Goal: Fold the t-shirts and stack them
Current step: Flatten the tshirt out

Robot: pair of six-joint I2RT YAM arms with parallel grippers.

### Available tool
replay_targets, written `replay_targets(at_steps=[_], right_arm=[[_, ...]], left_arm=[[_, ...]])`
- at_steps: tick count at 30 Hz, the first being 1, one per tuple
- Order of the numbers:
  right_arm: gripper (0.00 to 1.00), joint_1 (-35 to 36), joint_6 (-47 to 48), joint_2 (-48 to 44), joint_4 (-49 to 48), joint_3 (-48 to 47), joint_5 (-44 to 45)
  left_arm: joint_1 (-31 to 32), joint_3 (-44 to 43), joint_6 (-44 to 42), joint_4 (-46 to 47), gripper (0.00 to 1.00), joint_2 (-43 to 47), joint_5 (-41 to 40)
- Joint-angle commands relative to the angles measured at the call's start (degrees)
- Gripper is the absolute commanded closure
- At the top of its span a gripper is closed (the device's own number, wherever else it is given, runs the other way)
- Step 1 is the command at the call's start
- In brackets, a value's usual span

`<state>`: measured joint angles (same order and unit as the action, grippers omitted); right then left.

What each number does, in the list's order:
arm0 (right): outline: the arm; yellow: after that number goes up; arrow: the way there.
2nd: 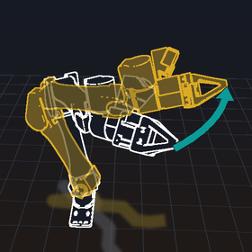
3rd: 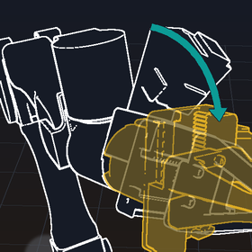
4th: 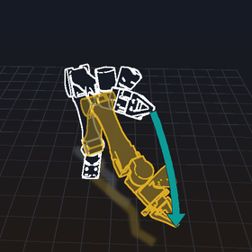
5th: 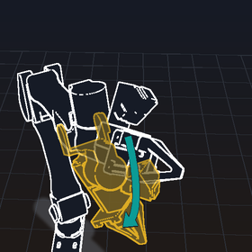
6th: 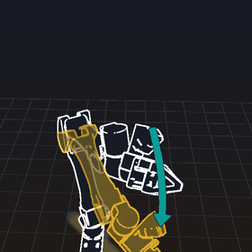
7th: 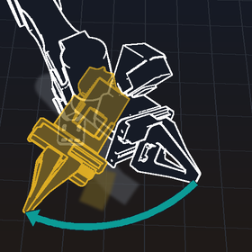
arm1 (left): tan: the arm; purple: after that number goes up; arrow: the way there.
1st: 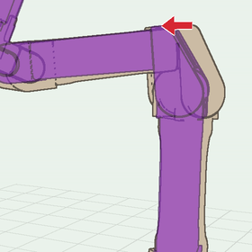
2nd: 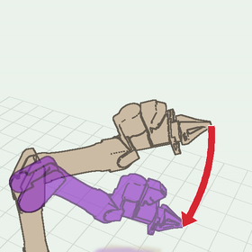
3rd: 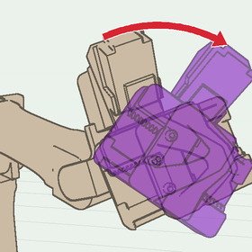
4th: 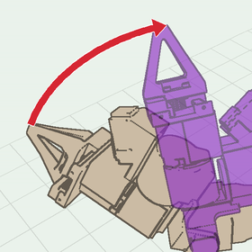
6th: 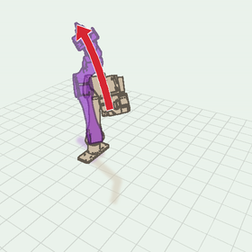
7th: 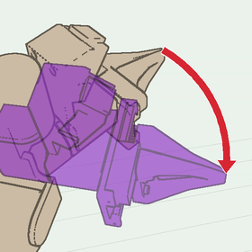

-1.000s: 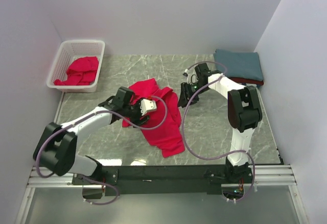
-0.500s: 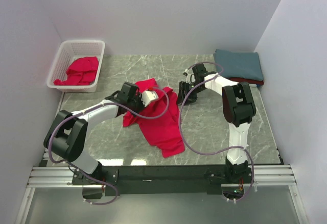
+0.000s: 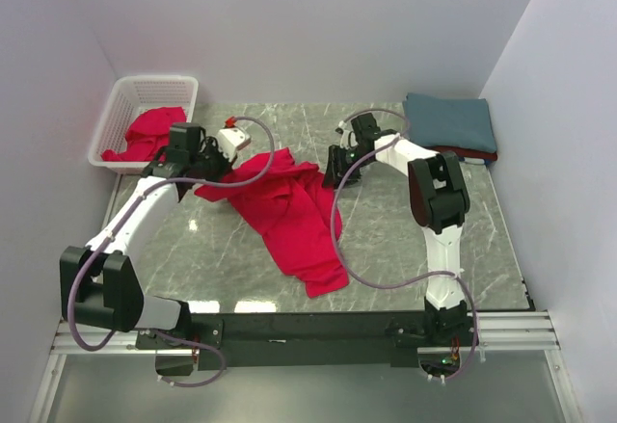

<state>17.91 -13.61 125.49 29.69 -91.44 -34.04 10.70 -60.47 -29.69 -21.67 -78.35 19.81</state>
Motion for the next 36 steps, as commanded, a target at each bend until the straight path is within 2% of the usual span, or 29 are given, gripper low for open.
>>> replay_targets(at_steps=[1, 2, 3, 6, 10, 15, 20, 23, 27, 29, 30, 32, 34, 36], right_arm=[[0.54, 1.7, 1.2, 4.2, 0.1, -2.4, 3.0], [0.59, 1.7, 1.8, 4.6, 0.8, -3.3, 3.7], [0.76, 1.6, 2.2, 4.8, 1.2, -3.7, 4.3], [1.0, 0.8, 4.3, 3.9, 3.0, -4.4, 6.2], [1.0, -2.1, 6.5, -5.0, 3.4, -2.8, 6.9], [1.0, -7.3, 12.8, -15.8, 5.0, -5.5, 8.6], [1.0, -10.1, 20.1, -19.1, 9.9, -17.3, 11.2], [1.0, -11.5, 22.2, -18.6, 12.2, -26.7, 13.3], [1.0, -13.4, 22.6, -16.3, 12.5, -40.4, 17.5], [1.0, -13.8, 22.3, -16.2, 9.6, -46.4, 22.1], [1.0, -13.9, 22.3, -17.1, 7.9, -47.2, 23.2], [1.0, -13.9, 23.3, -19.1, 1.9, -46.4, 26.0], [1.0, -13.7, 24.6, -22.9, -4.4, -43.4, 29.2], [1.0, -13.9, 25.7, -27.0, -7.7, -41.2, 30.7]], left_arm=[[-3.1, -3.0, 1.6, -2.8, 0.99, 1.5, 3.8], [-3.8, -3.5, 1.9, -3.1, 0.99, 1.5, 4.1], [-5.2, -4.6, 2.3, -3.1, 0.99, 1.4, 4.4], [-7.9, -7.3, 3.3, -2.9, 0.99, 1.4, 4.9], [-10.5, -10.5, 5.2, -1.5, 0.99, 0.0, 6.5], [-14.6, -16.1, 7.8, 0.4, 0.99, -2.7, 8.4], [-16.0, -21.3, 10.4, 5.7, 0.99, -5.3, 8.7], [-16.3, -27.7, 12.8, 7.3, 0.99, -8.5, 8.5], [-16.6, -39.8, 17.8, 13.7, 0.99, -13.3, 7.0], [-16.6, -44.7, 19.6, 15.2, 0.99, -16.5, 6.2], [-16.5, -49.2, 20.9, 15.9, 0.99, -17.4, 5.9], [-16.7, -52.3, 21.8, 18.3, 0.99, -18.4, 5.7], [-17.0, -52.2, 21.5, 21.2, 0.99, -16.2, 6.7], [-17.5, -46.4, 19.4, 25.3, 0.99, -13.0, 7.5]])
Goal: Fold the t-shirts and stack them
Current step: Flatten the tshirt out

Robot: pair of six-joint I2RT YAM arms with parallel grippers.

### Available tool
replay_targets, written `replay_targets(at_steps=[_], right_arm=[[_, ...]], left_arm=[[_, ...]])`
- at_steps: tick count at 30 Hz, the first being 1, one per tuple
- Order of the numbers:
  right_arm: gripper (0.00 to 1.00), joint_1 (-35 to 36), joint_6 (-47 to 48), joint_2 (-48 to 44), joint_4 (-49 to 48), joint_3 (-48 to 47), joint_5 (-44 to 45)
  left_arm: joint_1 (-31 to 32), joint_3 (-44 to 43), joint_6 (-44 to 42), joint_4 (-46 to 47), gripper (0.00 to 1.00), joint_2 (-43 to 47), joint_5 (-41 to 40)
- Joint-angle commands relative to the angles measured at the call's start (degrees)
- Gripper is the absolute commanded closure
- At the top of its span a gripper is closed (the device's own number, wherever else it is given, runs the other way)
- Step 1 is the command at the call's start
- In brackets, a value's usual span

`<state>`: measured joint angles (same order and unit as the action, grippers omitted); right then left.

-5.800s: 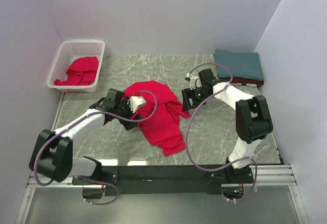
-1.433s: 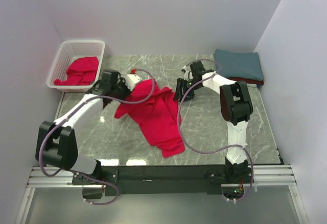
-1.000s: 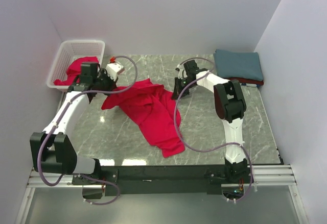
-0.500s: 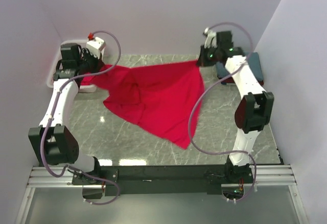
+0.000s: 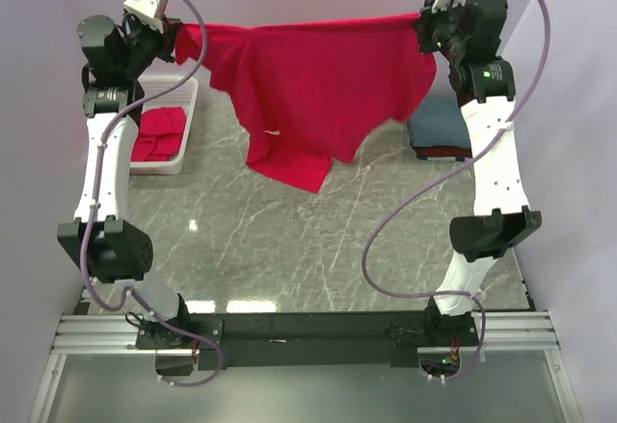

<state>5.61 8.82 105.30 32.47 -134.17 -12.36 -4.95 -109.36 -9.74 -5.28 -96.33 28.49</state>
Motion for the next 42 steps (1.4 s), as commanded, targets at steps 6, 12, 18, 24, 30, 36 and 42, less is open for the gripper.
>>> replay_targets(at_steps=[6, 12, 18, 24, 30, 36, 42], right_arm=[[1.0, -1.6, 9.8, -20.2, -17.0, 19.6, 8.2], [1.0, -1.7, 10.3, -31.9, -18.7, 31.5, 8.8], [1.0, -1.7, 9.3, -40.2, -16.9, 30.3, 9.9], [1.0, -1.7, 8.9, -44.6, -9.6, 33.2, 4.0], [1.0, -1.6, 12.2, -51.6, -8.5, 52.7, 4.8], [1.0, -0.5, 7.0, -51.0, -6.3, 50.2, -0.8], [1.0, 13.4, 0.8, -38.8, -5.3, 32.6, -2.4]], left_arm=[[-3.4, 24.1, -12.6, 8.7, 0.99, 23.6, 5.7], [-5.8, 31.4, -8.2, 7.9, 0.99, 34.7, 3.5], [-6.7, 26.5, -0.4, 7.3, 0.99, 40.5, 0.3], [-6.7, 22.3, 4.4, -4.4, 0.95, 39.5, 11.7], [2.5, 43.1, -7.4, -12.9, 0.45, 44.3, 26.5], [16.6, 55.1, -10.0, -13.4, 0.41, 45.6, 17.8], [16.5, 57.6, -3.3, -10.5, 0.36, 43.4, 18.0]])
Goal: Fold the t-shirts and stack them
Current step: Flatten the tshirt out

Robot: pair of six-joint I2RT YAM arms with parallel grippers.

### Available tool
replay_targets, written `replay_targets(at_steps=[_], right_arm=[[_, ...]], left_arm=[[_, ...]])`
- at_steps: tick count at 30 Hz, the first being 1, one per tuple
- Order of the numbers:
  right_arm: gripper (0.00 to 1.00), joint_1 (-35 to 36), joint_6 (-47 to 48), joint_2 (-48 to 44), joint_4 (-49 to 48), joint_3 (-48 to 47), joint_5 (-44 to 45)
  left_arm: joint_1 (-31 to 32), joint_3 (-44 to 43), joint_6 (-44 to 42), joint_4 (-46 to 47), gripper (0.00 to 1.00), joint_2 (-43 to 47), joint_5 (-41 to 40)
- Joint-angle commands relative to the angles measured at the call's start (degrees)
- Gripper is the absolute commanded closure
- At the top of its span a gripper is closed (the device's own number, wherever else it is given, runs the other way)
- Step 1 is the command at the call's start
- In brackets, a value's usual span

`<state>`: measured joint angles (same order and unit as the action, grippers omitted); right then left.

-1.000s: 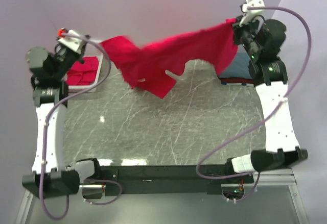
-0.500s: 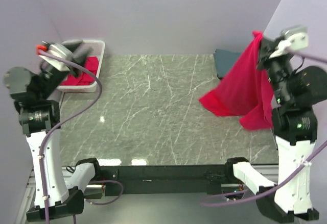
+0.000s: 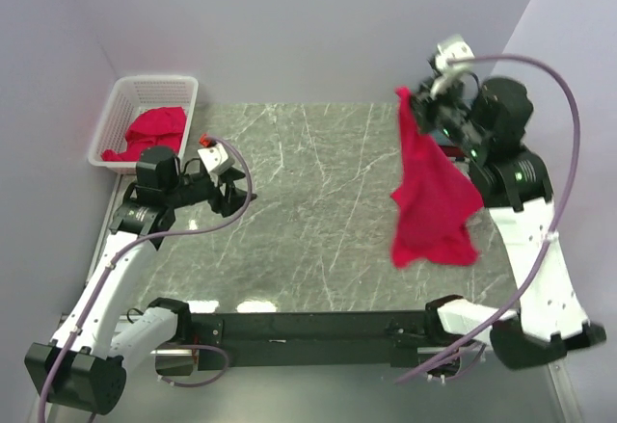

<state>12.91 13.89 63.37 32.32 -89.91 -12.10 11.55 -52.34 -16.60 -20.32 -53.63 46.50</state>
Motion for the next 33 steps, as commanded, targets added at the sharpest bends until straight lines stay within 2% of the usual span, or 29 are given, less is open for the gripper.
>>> replay_targets(at_steps=[1, 3, 6, 7, 10, 11, 12, 15, 18, 21, 23, 25, 26, 29, 33], right_arm=[[1.0, 9.0, -4.9, 5.2, -5.4, -15.0, -2.7], [1.0, 11.3, -7.5, 11.4, -5.8, -25.9, 0.0], [1.0, 11.6, -9.1, 17.7, -4.9, -36.6, 2.3], [1.0, 11.6, -9.1, 18.3, -5.1, -37.0, 2.7], [1.0, 11.6, -7.4, 12.9, -7.8, -27.2, 3.3], [1.0, 11.6, -7.0, 11.2, -8.6, -19.3, 3.2], [1.0, 11.5, -5.9, 9.3, -9.1, -15.4, 3.1], [1.0, 11.6, -0.9, 2.2, -6.1, -1.9, 0.3], [1.0, 11.6, 5.1, -5.3, -1.1, 10.5, -0.6], [1.0, 11.5, 11.5, -13.0, 0.8, 22.9, 2.5], [1.0, 11.4, 14.0, -18.0, 0.3, 31.2, 5.8], [1.0, 11.5, 16.7, -19.7, 0.3, 34.8, 6.3], [1.0, 11.4, 17.0, -20.2, 0.1, 37.1, 6.7], [1.0, 11.4, 17.0, -19.2, -0.5, 39.0, 7.5], [1.0, 11.4, 16.3, -17.4, -0.7, 39.4, 7.9]], left_arm=[[0.0, 1.4, 3.9, 4.8, 0.35, 1.2, -0.4], [-0.3, 1.9, 4.6, 4.5, 0.32, 2.3, -1.6], [-0.8, 2.7, 3.9, 1.2, 0.29, 3.1, -2.2], [-0.8, 2.9, 3.5, 0.5, 0.27, 3.2, -2.3], [-1.1, 4.0, 1.6, -0.3, 0.24, 1.9, -3.4], [-1.4, 4.0, 1.0, -0.3, 0.24, 0.6, -3.3], [-1.8, 3.9, 0.5, -0.1, 0.23, -0.2, -3.3], [-6.3, 1.5, -3.6, -2.3, 0.25, -4.5, 1.0], [-12.8, -2.7, -10.3, -7.3, 0.29, -9.7, 6.0], [-15.0, -6.2, -19.0, -12.9, 0.31, -14.3, 6.3], [-14.1, -6.2, -21.4, -11.6, 0.29, -16.3, 5.4], [-11.9, -5.8, -22.3, -10.1, 0.28, -18.1, 1.2], [-8.4, -5.8, -24.9, -10.3, 0.28, -20.3, -0.4], [-2.4, -4.5, -24.5, -6.0, 0.26, -24.3, -6.8], [-0.2, -5.7, -21.0, 1.2, 0.23, -30.3, -12.0]])
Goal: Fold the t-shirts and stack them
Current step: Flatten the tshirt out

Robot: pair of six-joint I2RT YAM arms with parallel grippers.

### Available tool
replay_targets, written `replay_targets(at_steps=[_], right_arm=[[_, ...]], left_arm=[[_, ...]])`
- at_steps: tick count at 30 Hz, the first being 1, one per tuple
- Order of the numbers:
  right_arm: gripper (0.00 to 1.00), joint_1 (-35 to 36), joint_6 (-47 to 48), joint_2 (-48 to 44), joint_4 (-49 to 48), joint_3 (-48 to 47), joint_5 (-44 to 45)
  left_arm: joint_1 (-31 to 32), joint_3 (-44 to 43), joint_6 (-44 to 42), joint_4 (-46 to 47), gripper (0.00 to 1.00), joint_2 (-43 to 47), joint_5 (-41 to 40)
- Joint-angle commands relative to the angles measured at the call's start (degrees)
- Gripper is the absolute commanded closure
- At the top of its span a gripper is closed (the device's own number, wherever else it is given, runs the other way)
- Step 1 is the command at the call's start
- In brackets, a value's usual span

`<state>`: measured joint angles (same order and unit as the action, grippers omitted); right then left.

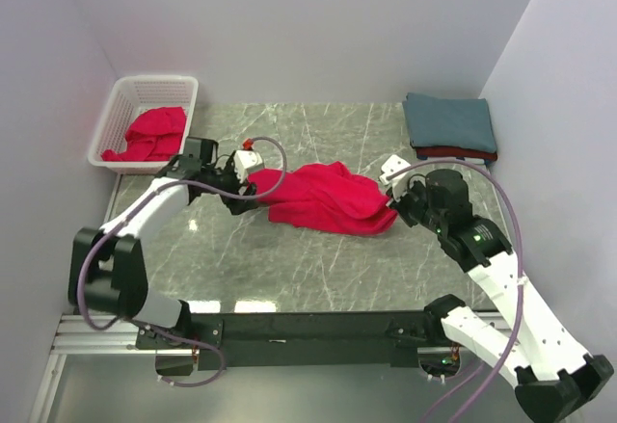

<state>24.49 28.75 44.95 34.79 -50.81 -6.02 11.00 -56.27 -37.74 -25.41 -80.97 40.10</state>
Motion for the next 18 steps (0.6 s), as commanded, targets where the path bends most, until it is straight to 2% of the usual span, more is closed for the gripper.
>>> replay_targets(at_steps=[1, 5, 7, 9, 11, 13, 18], right_arm=[[1.0, -0.1, 1.5, 1.3, -3.0, 0.3, 1.8], [1.0, -0.3, 0.9, 1.7, -2.3, 0.2, 2.1], [1.0, -0.3, 0.3, 2.0, -2.2, 0.2, 2.2], [1.0, -0.4, 0.0, 2.2, -2.4, 0.4, 2.2], [1.0, -0.5, -0.2, 2.6, -2.7, 0.7, 2.4], [1.0, -0.7, -0.2, 2.8, -2.9, 0.5, 2.8], [1.0, -1.5, -0.1, 3.5, -3.0, -0.3, 2.6]], left_arm=[[0.3, -2.6, 2.4, 7.6, 0.23, -4.3, -8.4], [-1.1, -8.0, 7.0, 10.3, 0.2, -12.4, -12.0], [-1.5, -12.2, 9.3, 8.5, 0.18, -15.9, -12.1], [-1.9, -16.9, 12.1, 5.7, 0.16, -21.2, -10.0], [-2.9, -19.7, 16.5, 4.3, 0.08, -25.8, -6.5], [-3.4, -22.2, 20.6, 4.0, 0.08, -27.8, -2.2], [-3.4, -24.0, 28.1, 6.9, 0.14, -32.7, -2.6]])
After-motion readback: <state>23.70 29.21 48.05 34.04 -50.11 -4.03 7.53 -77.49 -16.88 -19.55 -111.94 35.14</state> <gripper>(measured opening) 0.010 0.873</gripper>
